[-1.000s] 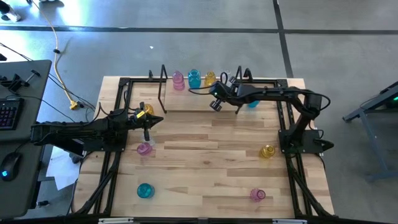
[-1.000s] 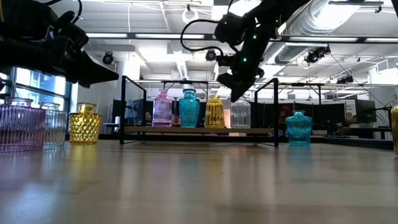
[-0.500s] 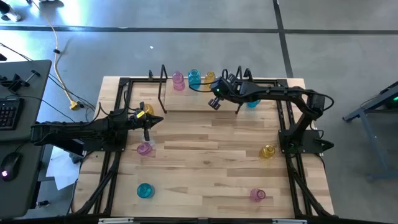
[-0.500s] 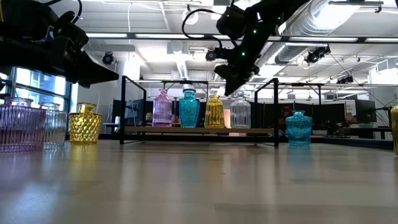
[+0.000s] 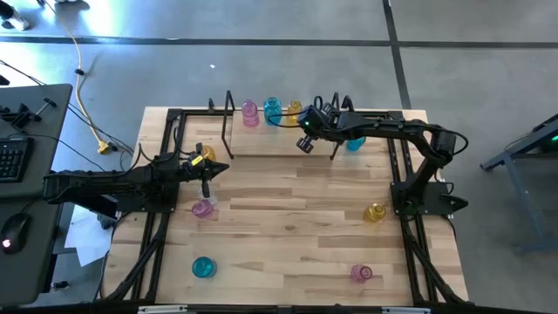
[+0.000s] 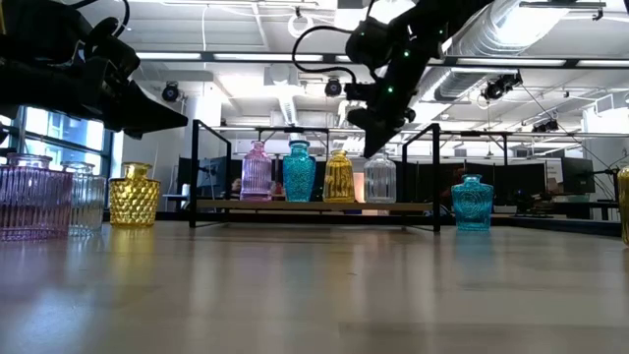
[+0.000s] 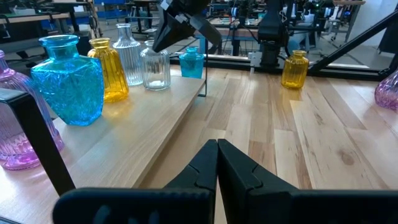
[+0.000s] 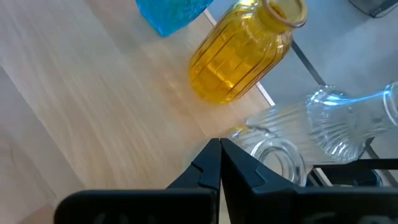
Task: Sort vases onto shelf
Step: Put the right transparent vase on the shelf aligned with the transparent vase, then put the left yellow vase on the shelf aligned with the yellow vase
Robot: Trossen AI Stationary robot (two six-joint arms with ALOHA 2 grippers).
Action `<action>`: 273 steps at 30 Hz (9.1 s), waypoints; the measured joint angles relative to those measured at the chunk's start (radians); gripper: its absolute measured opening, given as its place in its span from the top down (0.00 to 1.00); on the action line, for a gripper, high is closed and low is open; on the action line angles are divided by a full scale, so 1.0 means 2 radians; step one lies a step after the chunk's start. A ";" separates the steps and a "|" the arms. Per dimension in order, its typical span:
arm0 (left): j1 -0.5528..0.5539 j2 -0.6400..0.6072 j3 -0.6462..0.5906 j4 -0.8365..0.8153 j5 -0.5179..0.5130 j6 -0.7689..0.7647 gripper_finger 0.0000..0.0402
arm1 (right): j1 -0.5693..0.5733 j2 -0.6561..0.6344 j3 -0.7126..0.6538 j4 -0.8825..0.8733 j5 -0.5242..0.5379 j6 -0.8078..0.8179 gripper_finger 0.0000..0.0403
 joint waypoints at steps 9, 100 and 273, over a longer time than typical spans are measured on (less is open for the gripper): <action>0.000 0.000 0.000 0.000 0.000 0.000 1.00 | -0.001 0.000 0.000 -0.010 0.003 0.001 1.00; 0.000 0.001 0.000 0.000 0.000 0.000 1.00 | 0.260 0.090 -0.141 0.438 -0.115 -0.067 1.00; 0.005 0.199 0.371 -0.563 -0.051 0.005 0.89 | 0.321 0.098 -0.141 0.463 -0.044 -0.066 1.00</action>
